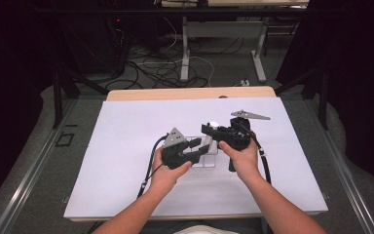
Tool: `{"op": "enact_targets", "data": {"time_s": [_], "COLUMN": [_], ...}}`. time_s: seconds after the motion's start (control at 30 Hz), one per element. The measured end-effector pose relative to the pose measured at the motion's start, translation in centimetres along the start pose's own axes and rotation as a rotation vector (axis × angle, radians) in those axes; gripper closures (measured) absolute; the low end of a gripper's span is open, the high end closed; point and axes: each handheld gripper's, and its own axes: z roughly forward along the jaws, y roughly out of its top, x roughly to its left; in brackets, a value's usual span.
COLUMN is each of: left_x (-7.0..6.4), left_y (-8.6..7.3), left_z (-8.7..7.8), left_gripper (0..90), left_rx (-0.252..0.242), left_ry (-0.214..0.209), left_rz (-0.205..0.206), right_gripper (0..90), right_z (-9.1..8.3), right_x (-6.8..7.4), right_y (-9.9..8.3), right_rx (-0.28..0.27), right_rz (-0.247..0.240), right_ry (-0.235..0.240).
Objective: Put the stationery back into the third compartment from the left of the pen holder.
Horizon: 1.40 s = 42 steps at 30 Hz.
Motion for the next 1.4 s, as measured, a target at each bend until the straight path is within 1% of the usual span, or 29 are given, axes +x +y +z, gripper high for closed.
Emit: {"op": "enact_targets", "data": {"time_s": [0.03,0.07,0.1,0.2,0.23,0.3,0.33,0.37,0.4,0.47,0.5,0.6,0.67,0.7,0.8,0.83,0.87,0.9,0.97,1.07,1.13,1.2,1.27,1.4], "left_x": [0.1,0.2,0.4,0.6,0.8,1.0,1.2,1.4,1.6,2.0,2.2,2.8,3.3,3.6,4.4,4.7,5.0,5.2,5.7,6.3,6.8,7.1,7.4,7.9], "left_y": [0.0,0.1,0.1,0.3,0.3,0.5,0.5,0.6,0.7,0.9,1.0,1.3,1.5,1.5,1.6,1.7,1.7,1.6,1.5,1.3,1.2,1.1,1.0,0.8], "left_z": [-0.1,-0.2,-0.3,-0.5,-0.7,-0.9,-1.0,-1.1,-1.4,-1.7,-1.9,-2.5,-2.9,-3.1,-3.6,-3.8,-4.0,-4.1,-4.3,-4.4,-4.5,-4.6,-4.6,-4.6], "left_gripper": [53.4,52.2,51.1,47.3,44.8,43.7,42.9,42.2,41.8,41.1,40.7,39.2,38.7,38.6,37.6,37.1,36.9,36.8,35.2,29.2,24.9,21.2,17.1,14.7], "left_rx": [0.001,-0.003,-0.004,-0.01,-0.011,-0.012,-0.01,-0.013,-0.009,-0.017,-0.018,-0.026,-0.03,-0.035,-0.045,-0.039,-0.031,-0.033,-0.025,-0.016,-0.007,0.001,0.013,0.03], "left_ry": [0.007,0.016,0.023,0.052,0.065,0.097,0.107,0.124,0.134,0.159,0.175,0.216,0.235,0.246,0.271,0.273,0.269,0.271,0.296,0.328,0.349,0.365,0.376,0.388], "left_rz": [0.004,0.004,0.003,0.001,0.006,0.011,0.006,0.013,0.013,0.011,0.01,0.016,0.016,0.011,-0.027,-0.039,-0.055,-0.069,-0.096,-0.121,-0.126,-0.143,-0.151,-0.182], "right_gripper": [66.2,66.3,66.2,66.2,66.2,66.2,66.2,66.3,66.3,66.2,66.2,66.2,66.2,66.2,66.2,66.2,66.2,66.2,66.2,66.2,66.2,66.2,66.2,66.1], "right_z": [0.0,-0.1,-0.1,-0.1,-0.1,-0.1,-0.1,0.0,0.1,0.2,0.3,0.5,0.6,0.7,1.0,1.1,1.2,1.3,1.5,1.6,1.7,1.8,1.9,2.0], "right_x": [-0.1,-0.2,-0.3,-0.5,-0.7,-0.6,-0.7,-0.8,-0.8,-0.8,-0.8,-0.7,-0.7,-0.6,-0.6,-0.6,-0.6,-0.6,-0.7,-0.7,-0.8,-0.9,-0.9,-0.8], "right_y": [0.0,0.1,0.1,0.1,0.1,0.1,0.0,-0.1,-0.1,-0.3,-0.3,-0.5,-0.7,-0.8,-1.0,-1.1,-1.2,-1.3,-1.5,-1.8,-2.0,-2.2,-2.4,-2.7], "right_rx": [-0.006,-0.007,-0.013,-0.026,-0.025,-0.024,-0.028,-0.032,-0.031,-0.032,-0.032,-0.029,-0.028,-0.03,-0.028,-0.023,-0.021,-0.02,-0.013,-0.009,-0.012,-0.003,-0.001,0.004], "right_rz": [-0.009,-0.002,-0.009,-0.017,-0.037,-0.039,-0.05,-0.068,-0.077,-0.092,-0.104,-0.119,-0.141,-0.15,-0.181,-0.193,-0.195,-0.204,-0.214,-0.224,-0.234,-0.243,-0.251,-0.269], "right_ry": [-0.003,-0.006,-0.009,-0.031,-0.047,-0.054,-0.064,-0.071,-0.077,-0.091,-0.097,-0.105,-0.114,-0.116,-0.13,-0.135,-0.14,-0.142,-0.146,-0.151,-0.154,-0.159,-0.161,-0.164]}}
